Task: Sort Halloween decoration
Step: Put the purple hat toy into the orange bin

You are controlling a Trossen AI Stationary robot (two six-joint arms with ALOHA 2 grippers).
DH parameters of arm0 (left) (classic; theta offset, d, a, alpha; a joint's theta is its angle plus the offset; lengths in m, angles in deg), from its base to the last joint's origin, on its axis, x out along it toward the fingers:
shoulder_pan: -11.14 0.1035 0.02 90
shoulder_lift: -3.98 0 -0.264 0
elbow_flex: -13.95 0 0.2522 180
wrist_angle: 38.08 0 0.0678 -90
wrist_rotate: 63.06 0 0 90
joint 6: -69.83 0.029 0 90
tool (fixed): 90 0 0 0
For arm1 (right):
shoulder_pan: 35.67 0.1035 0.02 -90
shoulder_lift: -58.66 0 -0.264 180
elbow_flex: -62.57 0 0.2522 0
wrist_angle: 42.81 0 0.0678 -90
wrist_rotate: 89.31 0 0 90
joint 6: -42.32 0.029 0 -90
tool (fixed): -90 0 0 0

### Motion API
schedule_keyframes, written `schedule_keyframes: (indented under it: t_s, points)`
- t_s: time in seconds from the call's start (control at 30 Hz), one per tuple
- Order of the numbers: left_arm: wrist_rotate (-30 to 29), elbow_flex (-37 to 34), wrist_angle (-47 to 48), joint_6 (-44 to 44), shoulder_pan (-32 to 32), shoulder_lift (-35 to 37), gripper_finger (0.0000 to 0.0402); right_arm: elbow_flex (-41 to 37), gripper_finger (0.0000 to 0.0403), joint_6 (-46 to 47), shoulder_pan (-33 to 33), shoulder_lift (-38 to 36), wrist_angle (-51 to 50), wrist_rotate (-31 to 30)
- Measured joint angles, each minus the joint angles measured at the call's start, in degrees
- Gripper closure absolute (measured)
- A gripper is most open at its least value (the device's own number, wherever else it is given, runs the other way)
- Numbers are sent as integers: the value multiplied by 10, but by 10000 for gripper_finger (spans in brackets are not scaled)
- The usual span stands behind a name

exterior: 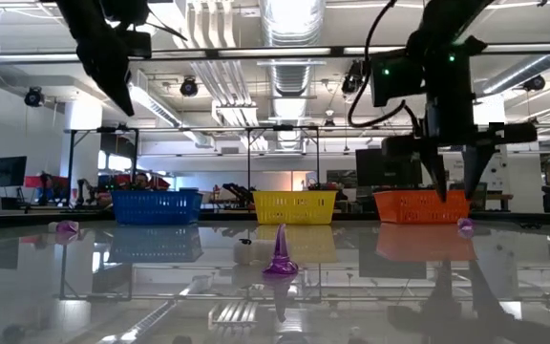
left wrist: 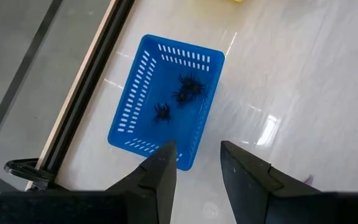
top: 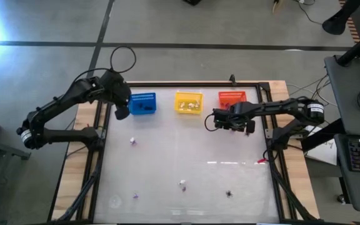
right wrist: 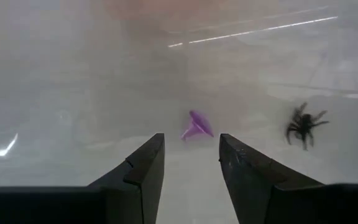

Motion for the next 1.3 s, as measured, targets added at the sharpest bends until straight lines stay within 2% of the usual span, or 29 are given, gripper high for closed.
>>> schedule_keyframes:
  t_s: [0.2, 0.43, 0.73, 0.9, 1.13, 1.3]
  points:
    - [0, 0, -2, -2, 0, -5, 294, -44, 267, 25, 0, 0, 38, -30]
    - [0, 0, -13, -4, 0, -5, 294, -75, 280, 25, -2, 0, 86, -30]
    - [0, 0, -24, -4, 0, -5, 294, -90, 288, 25, -3, 0, 96, -30]
    - [0, 0, -25, -11, 0, -5, 294, -104, 316, 25, -3, -1, 111, -29]
    - [0, 0, -26, -22, 0, -5, 294, -105, 383, 3, -2, -1, 119, -28]
    - [-1, 0, -30, -29, 0, -5, 294, -105, 393, -4, -2, -1, 119, -24]
